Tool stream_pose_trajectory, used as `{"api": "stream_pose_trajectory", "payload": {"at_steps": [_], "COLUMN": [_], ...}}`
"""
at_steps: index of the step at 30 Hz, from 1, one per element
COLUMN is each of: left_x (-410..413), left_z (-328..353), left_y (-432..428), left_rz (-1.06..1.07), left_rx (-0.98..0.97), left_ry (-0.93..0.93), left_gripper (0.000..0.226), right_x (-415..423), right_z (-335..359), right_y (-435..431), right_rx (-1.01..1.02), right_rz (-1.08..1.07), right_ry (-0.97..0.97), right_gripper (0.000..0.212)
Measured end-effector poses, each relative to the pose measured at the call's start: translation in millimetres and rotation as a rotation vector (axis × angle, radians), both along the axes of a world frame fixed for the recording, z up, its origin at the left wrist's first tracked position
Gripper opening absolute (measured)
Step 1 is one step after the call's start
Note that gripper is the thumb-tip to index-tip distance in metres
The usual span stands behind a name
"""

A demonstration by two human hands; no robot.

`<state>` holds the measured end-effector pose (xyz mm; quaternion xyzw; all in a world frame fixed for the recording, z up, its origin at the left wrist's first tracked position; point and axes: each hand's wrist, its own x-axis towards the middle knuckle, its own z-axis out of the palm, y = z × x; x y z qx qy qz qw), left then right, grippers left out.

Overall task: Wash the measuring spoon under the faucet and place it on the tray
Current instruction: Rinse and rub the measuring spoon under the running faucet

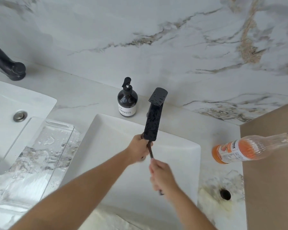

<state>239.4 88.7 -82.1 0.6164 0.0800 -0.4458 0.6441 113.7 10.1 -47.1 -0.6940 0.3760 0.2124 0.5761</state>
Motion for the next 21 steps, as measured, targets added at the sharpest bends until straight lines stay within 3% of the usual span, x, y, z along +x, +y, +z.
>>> {"api": "stream_pose_trajectory", "payload": {"at_steps": [3,4,6,8,10,12,15,17,18,19,21], "left_x": [19,19,10,0,2,13,19,12,6,2,0], "left_z": [2,6,11,9,10,10,12,11,10,7,1], "left_y": [16,15,3,-6,2,16,19,9,6,6,14], "left_rz": [-0.325,-0.313,-0.095,0.084,0.03,-0.192,-0.275,-0.161,-0.069,0.015,0.052], "left_rx": [0.138,0.135,0.007,-0.063,-0.036,0.054,0.11,0.079,0.037,-0.006,-0.064], "left_ry": [-0.275,-0.283,-0.126,0.026,0.008,-0.174,-0.279,-0.184,-0.081,0.007,0.059], "left_gripper": [0.03,0.028,0.022,0.018,0.02,0.024,0.031,0.026,0.024,0.023,0.025], "right_x": [6,7,7,6,7,9,6,2,1,-1,1], "right_z": [7,5,-5,-6,-3,4,1,-3,-4,-3,3], "right_y": [-46,-46,-19,11,6,-19,-30,-1,12,19,3], "right_rx": [-0.145,-0.119,0.099,0.19,0.104,-0.082,0.05,0.355,0.41,0.381,0.136], "right_rz": [0.09,0.082,-0.005,-0.052,-0.014,0.052,-0.024,-0.162,-0.186,-0.131,0.051], "right_ry": [-0.007,-0.006,0.0,-0.017,0.025,0.039,0.021,0.091,0.099,0.091,0.075], "right_gripper": [0.046,0.047,0.049,0.051,0.048,0.045,0.048,0.055,0.057,0.058,0.053]}}
